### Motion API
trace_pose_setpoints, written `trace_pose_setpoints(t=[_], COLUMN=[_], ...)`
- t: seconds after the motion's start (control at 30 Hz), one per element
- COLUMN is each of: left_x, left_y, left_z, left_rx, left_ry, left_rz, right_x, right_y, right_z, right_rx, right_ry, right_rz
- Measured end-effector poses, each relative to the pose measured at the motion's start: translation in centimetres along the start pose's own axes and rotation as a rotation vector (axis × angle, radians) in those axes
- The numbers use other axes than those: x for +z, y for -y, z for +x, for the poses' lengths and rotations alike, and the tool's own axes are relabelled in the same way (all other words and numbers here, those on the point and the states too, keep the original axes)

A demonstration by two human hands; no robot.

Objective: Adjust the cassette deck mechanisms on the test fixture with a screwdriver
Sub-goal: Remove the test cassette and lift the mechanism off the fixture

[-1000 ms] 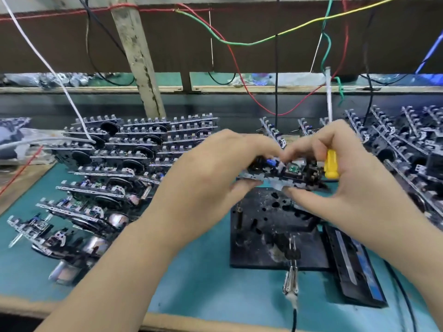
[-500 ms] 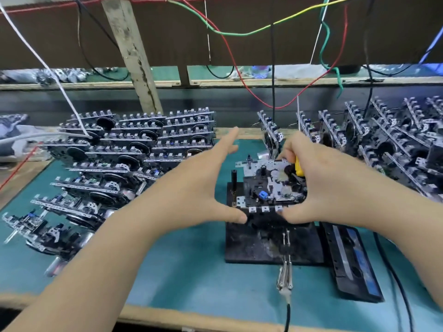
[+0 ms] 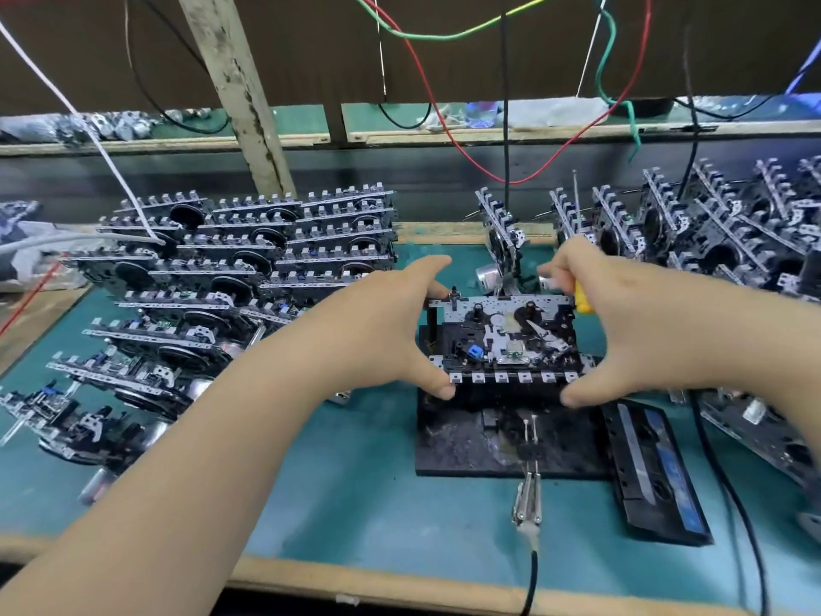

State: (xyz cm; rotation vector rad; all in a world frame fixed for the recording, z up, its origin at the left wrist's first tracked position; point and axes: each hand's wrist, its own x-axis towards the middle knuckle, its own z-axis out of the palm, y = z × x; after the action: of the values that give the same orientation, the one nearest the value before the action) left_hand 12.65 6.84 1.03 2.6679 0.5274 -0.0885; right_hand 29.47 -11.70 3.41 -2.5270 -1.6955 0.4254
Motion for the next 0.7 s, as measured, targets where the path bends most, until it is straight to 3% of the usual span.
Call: trace_pose_setpoints(t=[0.43, 0.6, 0.7], left_x=[0.1, 1.8, 2.7], left_y=[-0.7, -0.8, -1.7], left_z=[-0.7, -3.8, -5.0], left_rx=[-0.008, 0.134, 0.194], left_ry=[-0.025, -0.212, -0.332], left_rz=[-0.018, -0.022, -0.055], right_x=[-1.1, 2.4, 6.1], right_y=[-0.7, 0.3, 1.7], right_z=[-1.0, -6.8, -9.6], right_rx=[0.053, 0.202, 0.328], right_ry=[0.005, -0.241, -0.108], right_rz=[0.02, -0.038, -0.112])
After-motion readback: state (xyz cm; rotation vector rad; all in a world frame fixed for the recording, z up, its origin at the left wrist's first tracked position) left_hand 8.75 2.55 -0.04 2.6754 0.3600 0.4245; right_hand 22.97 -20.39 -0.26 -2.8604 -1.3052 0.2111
